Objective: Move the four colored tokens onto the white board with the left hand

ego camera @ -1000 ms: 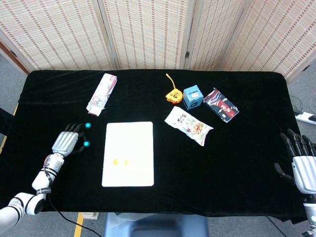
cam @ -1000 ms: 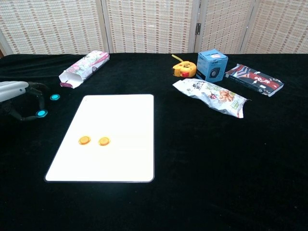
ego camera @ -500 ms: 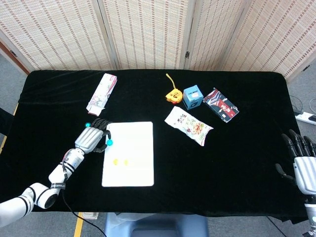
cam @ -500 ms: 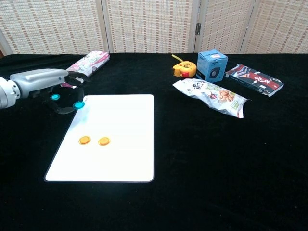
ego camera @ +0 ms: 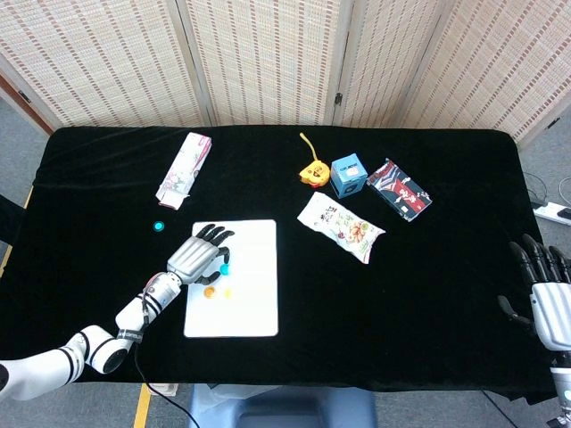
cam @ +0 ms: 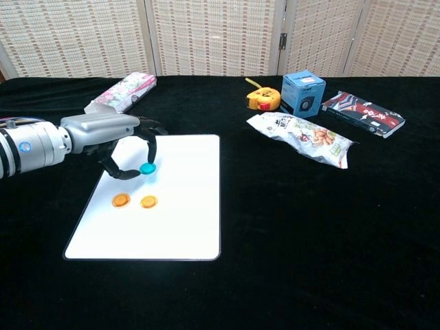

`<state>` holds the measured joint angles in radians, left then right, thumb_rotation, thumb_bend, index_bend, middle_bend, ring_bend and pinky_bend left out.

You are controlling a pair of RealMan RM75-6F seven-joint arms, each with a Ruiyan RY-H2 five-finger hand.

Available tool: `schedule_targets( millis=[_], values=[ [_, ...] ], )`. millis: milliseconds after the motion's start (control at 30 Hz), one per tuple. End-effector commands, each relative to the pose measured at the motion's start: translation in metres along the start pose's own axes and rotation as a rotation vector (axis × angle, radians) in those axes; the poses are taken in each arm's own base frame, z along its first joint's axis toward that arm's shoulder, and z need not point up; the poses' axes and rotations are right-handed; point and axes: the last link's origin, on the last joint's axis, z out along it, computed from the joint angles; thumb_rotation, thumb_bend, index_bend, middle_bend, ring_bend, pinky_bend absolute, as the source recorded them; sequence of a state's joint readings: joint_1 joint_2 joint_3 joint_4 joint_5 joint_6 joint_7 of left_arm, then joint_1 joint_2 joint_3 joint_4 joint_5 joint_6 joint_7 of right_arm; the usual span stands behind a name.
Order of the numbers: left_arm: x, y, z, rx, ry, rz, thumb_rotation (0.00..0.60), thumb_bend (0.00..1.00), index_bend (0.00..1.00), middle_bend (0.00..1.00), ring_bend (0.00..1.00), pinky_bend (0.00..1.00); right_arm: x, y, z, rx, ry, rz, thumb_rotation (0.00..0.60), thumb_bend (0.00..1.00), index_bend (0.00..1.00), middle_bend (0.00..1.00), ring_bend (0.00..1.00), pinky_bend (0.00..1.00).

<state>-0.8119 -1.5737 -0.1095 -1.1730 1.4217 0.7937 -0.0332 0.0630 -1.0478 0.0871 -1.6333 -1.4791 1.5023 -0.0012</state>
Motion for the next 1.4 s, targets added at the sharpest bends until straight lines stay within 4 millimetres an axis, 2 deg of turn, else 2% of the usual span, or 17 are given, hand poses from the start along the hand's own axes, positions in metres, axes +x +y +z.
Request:
schedule_targets(
  millis=[33,533,767,967,1067,1200,1400],
  values=[
    [-0.002,0.002,0.004,0.004,-0.005,-0.004,0.600,0.44,0.51,0.12,0.00,0.00,0.000,0.000,0.000,-0.001,-0.001,0.000,0.600,0.36,0.00,0.02,0.05,0.00],
    [-0.003,0.002,0.016,0.026,-0.014,0.009,0.600,0.43,0.50,0.12,0.00,0.00,-0.001,0.001,0.001,-0.005,-0.007,-0.001,0.600,0.36,0.00,0.02,0.05,0.00],
    [-0.004,0.000,0.015,0.031,-0.018,0.011,0.600,0.43,0.40,0.12,0.00,0.00,-0.001,0.001,0.001,-0.007,-0.007,-0.003,0.600,0.36,0.00,0.02,0.05,0.00],
    [0.004,-0.001,0.010,0.027,0.007,0.000,0.600,0.43,0.37,0.12,0.00,0.00,-0.001,0.000,0.002,-0.004,-0.005,-0.001,0.600,0.36,0.00,0.02,0.05,0.00],
    [0.017,-0.011,0.007,0.055,0.060,-0.049,0.600,0.43,0.38,0.12,0.00,0.00,0.000,-0.001,0.003,-0.002,-0.006,-0.004,0.600,0.36,0.00,0.02,0.05,0.00],
    [0.034,-0.040,0.004,0.145,0.110,-0.103,0.600,0.44,0.39,0.12,0.00,0.00,0.001,-0.002,0.002,0.003,-0.003,-0.004,0.600,0.36,0.00,0.02,0.05,0.00],
    [0.038,-0.088,0.000,0.311,0.114,-0.170,0.600,0.43,0.41,0.12,0.00,0.00,-0.001,-0.002,0.000,0.003,-0.006,-0.001,0.600,0.36,0.00,0.02,0.05,0.00]
  ],
)
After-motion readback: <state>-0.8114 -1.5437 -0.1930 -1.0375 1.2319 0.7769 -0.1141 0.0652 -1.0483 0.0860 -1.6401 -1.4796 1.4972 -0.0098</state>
